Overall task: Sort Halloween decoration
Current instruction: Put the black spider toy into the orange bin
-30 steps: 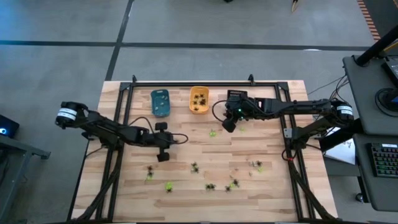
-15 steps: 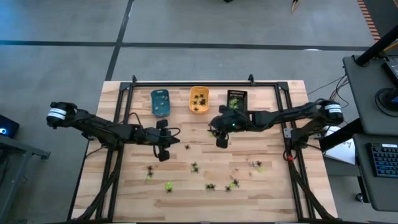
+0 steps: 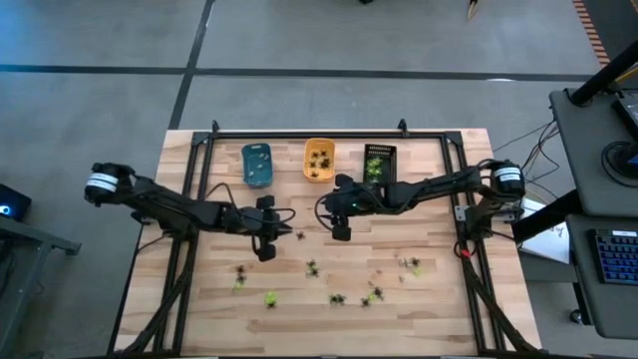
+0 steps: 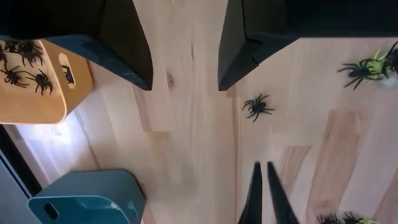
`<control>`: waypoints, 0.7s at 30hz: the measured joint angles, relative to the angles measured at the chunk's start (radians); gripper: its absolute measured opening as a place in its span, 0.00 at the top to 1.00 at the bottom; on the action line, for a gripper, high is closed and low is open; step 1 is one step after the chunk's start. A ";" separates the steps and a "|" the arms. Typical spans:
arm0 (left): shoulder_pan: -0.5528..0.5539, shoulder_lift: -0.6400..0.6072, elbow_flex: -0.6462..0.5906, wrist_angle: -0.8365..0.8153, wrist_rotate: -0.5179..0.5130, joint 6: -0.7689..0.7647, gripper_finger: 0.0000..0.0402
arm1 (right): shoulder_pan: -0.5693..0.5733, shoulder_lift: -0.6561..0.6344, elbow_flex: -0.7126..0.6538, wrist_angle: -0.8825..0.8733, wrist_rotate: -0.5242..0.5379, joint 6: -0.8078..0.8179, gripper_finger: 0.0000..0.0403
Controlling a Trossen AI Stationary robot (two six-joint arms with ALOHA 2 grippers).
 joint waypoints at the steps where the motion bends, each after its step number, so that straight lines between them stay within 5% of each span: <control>1: 0.000 0.018 0.000 0.015 0.007 0.003 0.91 | 0.000 0.000 0.001 -0.004 0.000 -0.002 0.57; 11: 0.001 0.234 0.000 0.269 0.010 0.120 0.68 | 0.000 -0.021 0.002 -0.013 -0.001 -0.006 0.54; 21: 0.011 0.374 0.001 0.392 0.011 0.068 0.65 | 0.000 -0.021 0.002 -0.027 -0.002 0.005 0.54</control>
